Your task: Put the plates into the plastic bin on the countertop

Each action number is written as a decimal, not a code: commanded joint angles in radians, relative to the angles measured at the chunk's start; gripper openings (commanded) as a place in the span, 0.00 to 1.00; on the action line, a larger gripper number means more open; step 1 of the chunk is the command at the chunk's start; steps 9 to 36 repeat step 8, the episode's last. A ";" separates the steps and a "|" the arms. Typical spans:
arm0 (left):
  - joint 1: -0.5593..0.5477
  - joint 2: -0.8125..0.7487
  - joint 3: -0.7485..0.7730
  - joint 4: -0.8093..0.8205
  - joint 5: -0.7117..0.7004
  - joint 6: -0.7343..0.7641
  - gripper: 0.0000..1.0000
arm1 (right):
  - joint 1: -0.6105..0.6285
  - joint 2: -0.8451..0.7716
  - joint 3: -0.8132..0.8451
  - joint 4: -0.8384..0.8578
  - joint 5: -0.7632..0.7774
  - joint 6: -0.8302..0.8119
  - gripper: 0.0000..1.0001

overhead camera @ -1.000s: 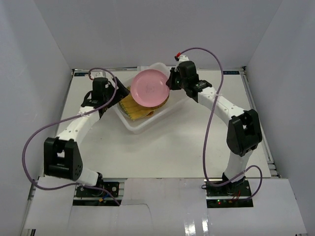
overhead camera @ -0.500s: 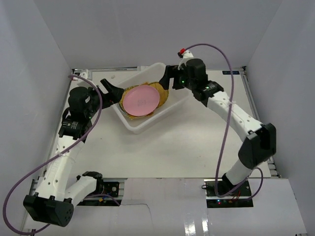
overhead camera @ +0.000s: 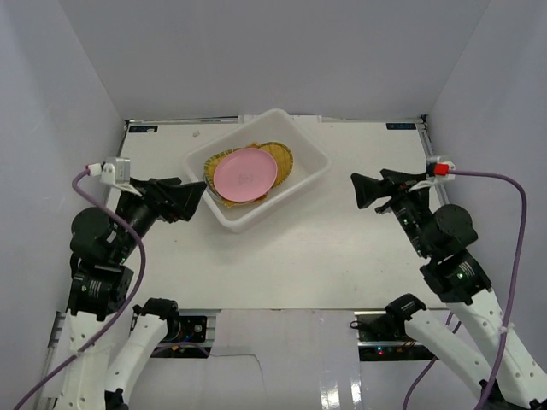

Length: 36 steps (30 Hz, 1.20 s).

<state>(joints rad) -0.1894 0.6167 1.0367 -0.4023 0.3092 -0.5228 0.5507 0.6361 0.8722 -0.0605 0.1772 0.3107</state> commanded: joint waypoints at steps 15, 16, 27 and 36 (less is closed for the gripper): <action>-0.007 -0.115 -0.060 -0.093 0.048 0.004 0.98 | 0.000 -0.211 -0.073 -0.118 0.068 0.033 0.90; -0.007 -0.115 -0.060 -0.093 0.048 0.004 0.98 | 0.000 -0.211 -0.073 -0.118 0.068 0.033 0.90; -0.007 -0.115 -0.060 -0.093 0.048 0.004 0.98 | 0.000 -0.211 -0.073 -0.118 0.068 0.033 0.90; -0.007 -0.115 -0.060 -0.093 0.048 0.004 0.98 | 0.000 -0.211 -0.073 -0.118 0.068 0.033 0.90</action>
